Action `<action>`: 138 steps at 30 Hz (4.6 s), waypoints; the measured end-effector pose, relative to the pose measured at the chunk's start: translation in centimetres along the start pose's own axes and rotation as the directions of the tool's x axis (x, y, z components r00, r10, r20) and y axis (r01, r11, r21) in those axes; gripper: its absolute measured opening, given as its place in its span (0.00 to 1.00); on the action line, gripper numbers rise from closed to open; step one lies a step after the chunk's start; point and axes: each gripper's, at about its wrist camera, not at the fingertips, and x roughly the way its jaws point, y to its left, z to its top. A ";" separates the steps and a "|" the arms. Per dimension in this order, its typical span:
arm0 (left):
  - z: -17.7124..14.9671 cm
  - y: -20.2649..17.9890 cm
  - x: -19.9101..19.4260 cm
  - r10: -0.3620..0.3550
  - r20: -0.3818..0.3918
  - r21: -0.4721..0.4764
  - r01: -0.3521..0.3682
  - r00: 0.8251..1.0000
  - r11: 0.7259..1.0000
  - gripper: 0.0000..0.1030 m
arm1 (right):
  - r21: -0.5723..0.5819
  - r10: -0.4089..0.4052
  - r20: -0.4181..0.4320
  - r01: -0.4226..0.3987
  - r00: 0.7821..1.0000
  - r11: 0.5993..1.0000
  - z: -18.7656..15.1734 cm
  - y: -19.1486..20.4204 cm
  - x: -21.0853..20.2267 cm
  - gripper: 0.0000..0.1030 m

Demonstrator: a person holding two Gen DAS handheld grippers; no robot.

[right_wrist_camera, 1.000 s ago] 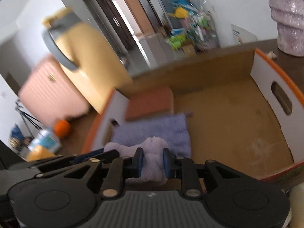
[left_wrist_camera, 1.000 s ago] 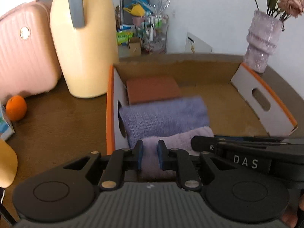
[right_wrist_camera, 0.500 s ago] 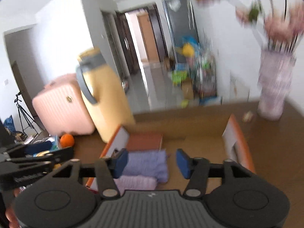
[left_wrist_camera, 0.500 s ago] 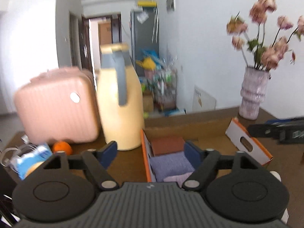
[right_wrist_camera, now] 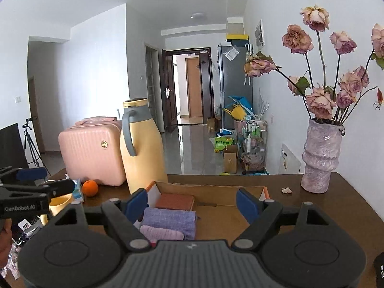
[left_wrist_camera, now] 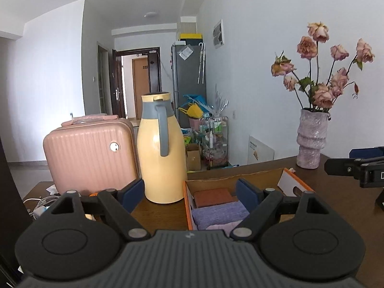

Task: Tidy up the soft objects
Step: 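Withdraw both grippers from the box back over the table, then lower both grippers onto the purple satin bow and close on it, then lift the purple satin bow off the table with both grippers, then carry the purple bow into the cardboard box and open both grippers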

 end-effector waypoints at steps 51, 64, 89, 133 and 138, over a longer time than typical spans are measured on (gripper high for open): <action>-12.9 5.1 12.3 -0.295 -0.189 -0.436 0.190 0.936 0.880 0.47 | 0.132 0.186 -0.200 -0.162 0.962 0.978 -11.2 3.4 12.2 0.48; -14.4 5.0 13.3 -0.344 -0.221 -0.441 0.221 0.912 0.870 0.16 | 0.210 0.309 -0.267 -0.257 0.913 0.943 -12.9 3.4 16.8 0.17; -14.3 -6.3 -12.8 -0.442 -0.090 -0.273 0.405 0.892 0.873 0.15 | -0.001 0.186 0.015 -0.186 0.983 0.983 -16.7 3.1 -12.8 0.08; -2.0 -6.5 35.3 -0.310 -0.403 -0.286 0.203 0.861 0.936 0.22 | 0.185 0.112 -0.383 -0.043 0.917 0.982 -1.1 -11.0 33.6 0.16; -1.6 -6.3 33.0 -0.275 -0.410 -0.231 0.193 0.869 0.954 0.26 | 0.201 0.123 -0.390 -0.046 0.913 0.978 -1.4 -11.2 32.7 0.27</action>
